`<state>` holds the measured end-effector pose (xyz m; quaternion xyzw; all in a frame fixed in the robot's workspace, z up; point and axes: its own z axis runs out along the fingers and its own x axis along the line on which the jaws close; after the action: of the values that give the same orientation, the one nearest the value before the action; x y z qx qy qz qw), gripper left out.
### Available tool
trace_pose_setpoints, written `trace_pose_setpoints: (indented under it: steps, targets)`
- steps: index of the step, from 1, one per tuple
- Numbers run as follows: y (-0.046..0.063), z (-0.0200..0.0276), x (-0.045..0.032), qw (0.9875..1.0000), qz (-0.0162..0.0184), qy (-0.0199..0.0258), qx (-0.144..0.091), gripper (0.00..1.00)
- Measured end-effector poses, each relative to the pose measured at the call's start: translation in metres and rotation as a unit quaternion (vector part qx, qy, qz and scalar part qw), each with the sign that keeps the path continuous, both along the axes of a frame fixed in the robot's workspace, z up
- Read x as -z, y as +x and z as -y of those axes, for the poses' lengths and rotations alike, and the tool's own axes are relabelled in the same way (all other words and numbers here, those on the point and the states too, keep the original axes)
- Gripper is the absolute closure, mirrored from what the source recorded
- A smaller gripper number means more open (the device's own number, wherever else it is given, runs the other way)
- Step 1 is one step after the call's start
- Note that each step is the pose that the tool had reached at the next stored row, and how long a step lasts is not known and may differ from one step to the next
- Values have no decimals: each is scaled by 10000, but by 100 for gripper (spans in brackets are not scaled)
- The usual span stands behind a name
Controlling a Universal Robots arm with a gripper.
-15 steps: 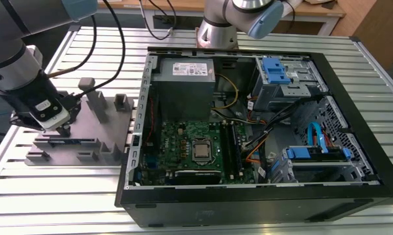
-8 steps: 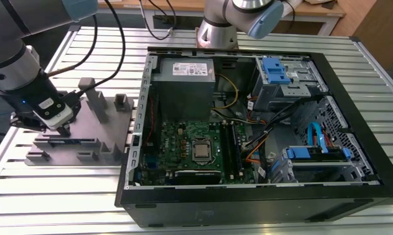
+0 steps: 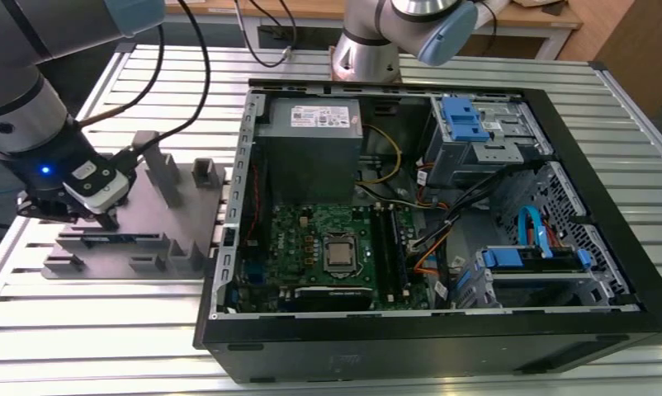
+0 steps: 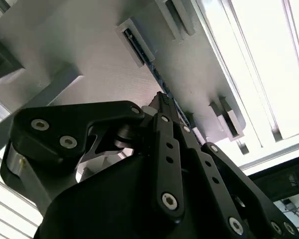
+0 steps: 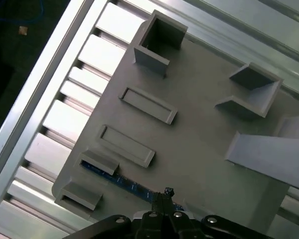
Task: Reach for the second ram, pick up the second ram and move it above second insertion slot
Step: 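Pick up the second ram and move it above second insertion slot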
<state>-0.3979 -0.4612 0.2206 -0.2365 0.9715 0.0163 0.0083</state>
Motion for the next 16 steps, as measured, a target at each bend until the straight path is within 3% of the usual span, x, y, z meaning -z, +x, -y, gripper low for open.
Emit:
trace_pose_setpoints:
  steps: [8, 16]
  targets:
    - [0, 0, 0, 9988, 0, 0, -498, 89]
    - [0, 0, 0, 9951, 0, 0, -992, 89]
